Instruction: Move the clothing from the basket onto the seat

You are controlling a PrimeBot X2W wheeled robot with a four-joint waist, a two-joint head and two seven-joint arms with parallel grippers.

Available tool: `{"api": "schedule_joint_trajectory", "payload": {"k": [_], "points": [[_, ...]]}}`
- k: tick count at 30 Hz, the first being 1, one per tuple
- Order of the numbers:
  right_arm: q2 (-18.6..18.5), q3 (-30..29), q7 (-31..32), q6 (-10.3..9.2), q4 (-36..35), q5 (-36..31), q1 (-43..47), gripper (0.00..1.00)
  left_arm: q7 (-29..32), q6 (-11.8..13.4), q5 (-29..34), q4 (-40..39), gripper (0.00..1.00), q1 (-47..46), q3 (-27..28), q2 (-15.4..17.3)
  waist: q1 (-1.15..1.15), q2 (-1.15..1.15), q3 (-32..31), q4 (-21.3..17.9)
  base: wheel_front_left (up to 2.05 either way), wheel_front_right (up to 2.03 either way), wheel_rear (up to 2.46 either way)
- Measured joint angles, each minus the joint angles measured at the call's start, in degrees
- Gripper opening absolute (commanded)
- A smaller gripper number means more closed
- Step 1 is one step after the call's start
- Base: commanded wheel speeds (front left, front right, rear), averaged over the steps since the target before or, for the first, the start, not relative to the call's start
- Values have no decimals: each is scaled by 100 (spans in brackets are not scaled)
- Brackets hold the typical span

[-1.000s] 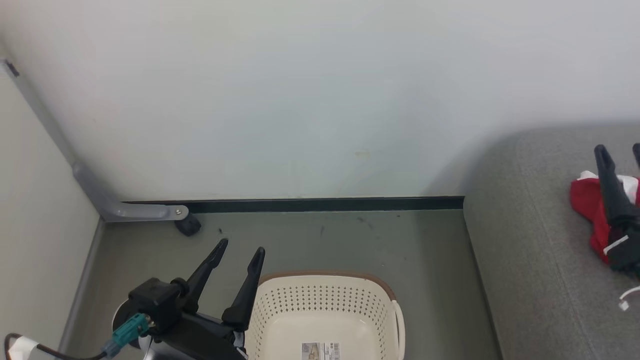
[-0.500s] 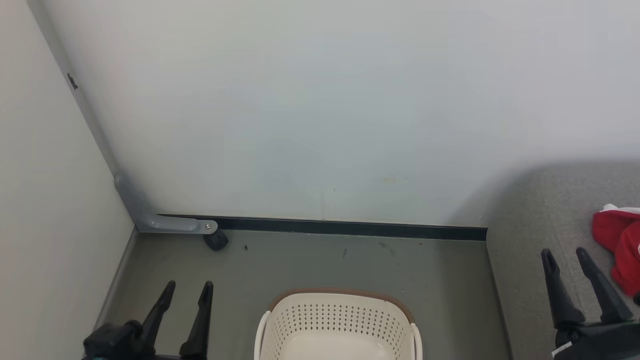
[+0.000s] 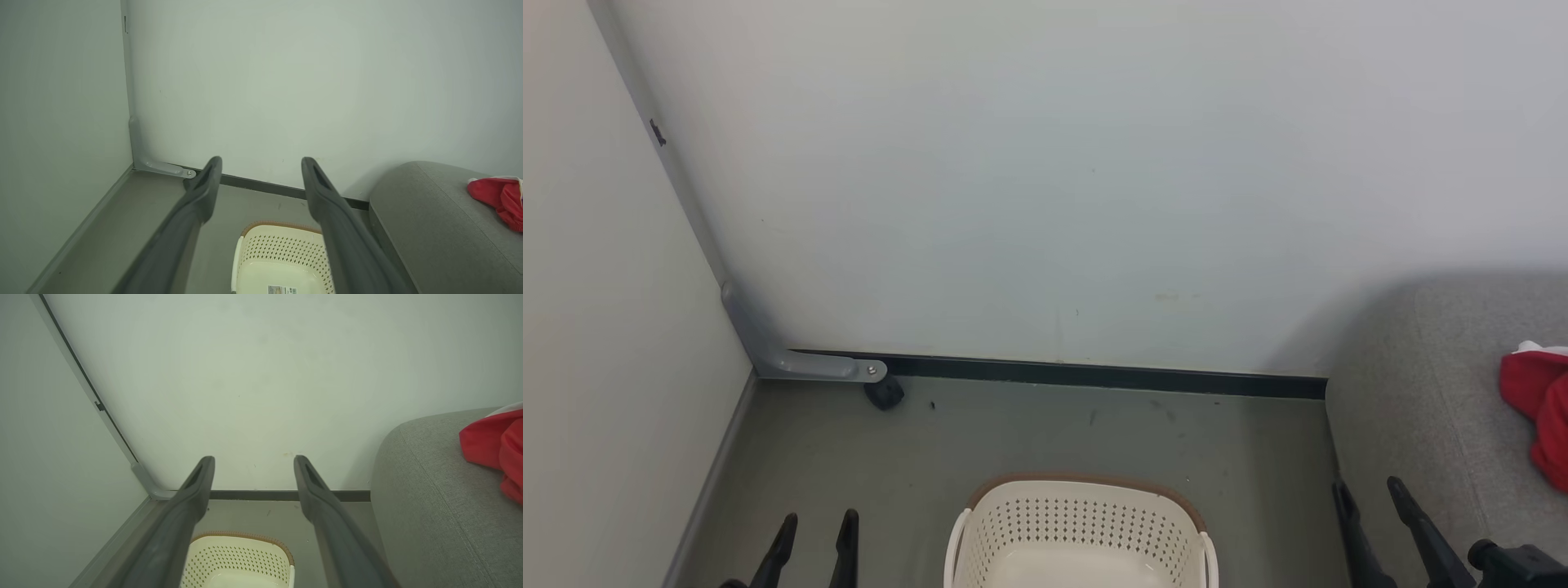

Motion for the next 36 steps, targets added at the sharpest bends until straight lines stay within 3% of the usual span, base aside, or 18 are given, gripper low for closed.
{"api": "schedule_joint_trajectory", "payload": {"k": [11, 36], "points": [[181, -96, -24, -282, -3, -361, 180, 100, -1, 1, 482, -123, 100, 327, 527, -366, 1, 0, -21, 22, 0, 0, 0], [319, -498, -25, -326, -261, -671, 253, 100, -1, 1, 957, -388, 100, 412, 790, -502, 0, 0, 52, -153, 0, 0, 0]]}}
